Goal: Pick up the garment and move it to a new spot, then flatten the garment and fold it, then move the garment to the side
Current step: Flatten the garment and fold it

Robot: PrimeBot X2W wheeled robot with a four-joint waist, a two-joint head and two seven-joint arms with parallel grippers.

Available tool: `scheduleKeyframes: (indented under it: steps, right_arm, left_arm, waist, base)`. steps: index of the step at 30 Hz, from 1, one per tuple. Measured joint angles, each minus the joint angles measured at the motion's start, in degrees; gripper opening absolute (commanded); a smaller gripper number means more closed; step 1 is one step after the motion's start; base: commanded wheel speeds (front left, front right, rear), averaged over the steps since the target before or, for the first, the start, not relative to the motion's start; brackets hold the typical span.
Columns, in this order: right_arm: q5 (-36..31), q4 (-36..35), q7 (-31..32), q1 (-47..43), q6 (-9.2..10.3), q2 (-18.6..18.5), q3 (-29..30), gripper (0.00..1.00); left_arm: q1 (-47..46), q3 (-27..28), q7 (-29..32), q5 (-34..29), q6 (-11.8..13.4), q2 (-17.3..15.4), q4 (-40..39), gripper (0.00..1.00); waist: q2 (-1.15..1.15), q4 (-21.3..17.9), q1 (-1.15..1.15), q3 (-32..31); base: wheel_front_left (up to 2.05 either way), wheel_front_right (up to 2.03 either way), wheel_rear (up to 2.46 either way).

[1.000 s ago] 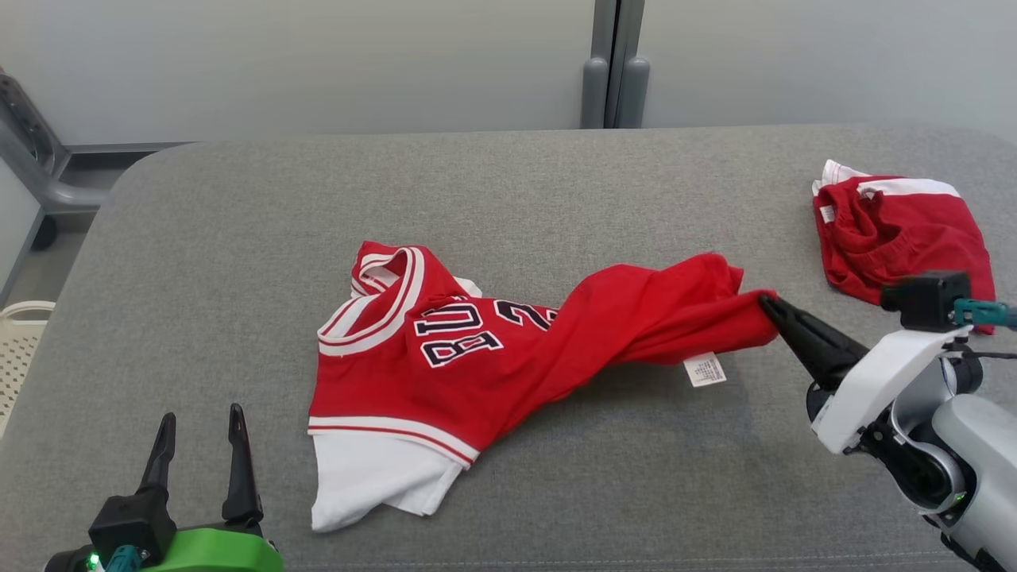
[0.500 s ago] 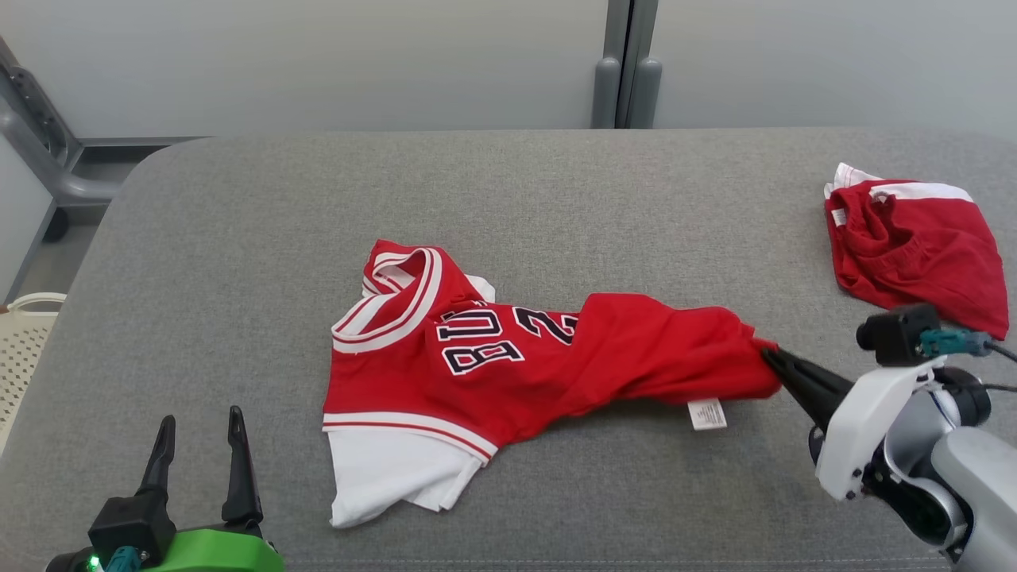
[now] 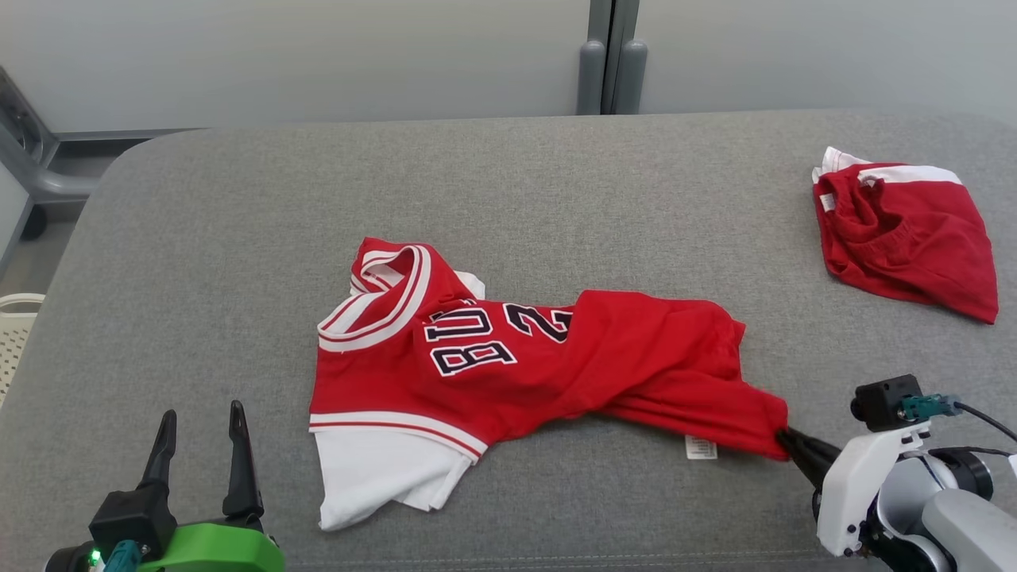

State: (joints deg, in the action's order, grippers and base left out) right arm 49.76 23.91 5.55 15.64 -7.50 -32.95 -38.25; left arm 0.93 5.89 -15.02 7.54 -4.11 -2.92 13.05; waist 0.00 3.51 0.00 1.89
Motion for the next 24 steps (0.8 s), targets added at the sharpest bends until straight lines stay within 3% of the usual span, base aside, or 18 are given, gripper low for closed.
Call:
scheduleKeyframes:
  steps: [9,13,24]
  right_arm:
    - [1.3,-2.5,-4.4,1.0,0.00,-0.4,4.1,1.00]
    - [-1.0,-1.8,-5.7,2.1,0.01,-0.7,5.1,1.00]
    - [-4.4,8.8,-4.4,9.0,-0.01,5.9,1.9,1.00]
  left_arm:
    - [-0.2,-0.3,0.0,0.4,0.1,0.0,0.0,1.00]
    - [-0.4,-0.5,0.0,0.5,0.3,0.0,0.0,1.00]
    - [-0.6,-0.7,0.0,0.5,0.6,0.0,-1.0,1.00]
  waist:
    - [0.00,-0.4,0.00,0.0]
    - [0.00,-0.2,0.00,0.0]
    - [0.00,1.3,0.00,0.0]
  base:
    - [0.00,0.00,0.00]
    - [0.00,0.00,0.00]
    - [0.00,0.00,0.00]
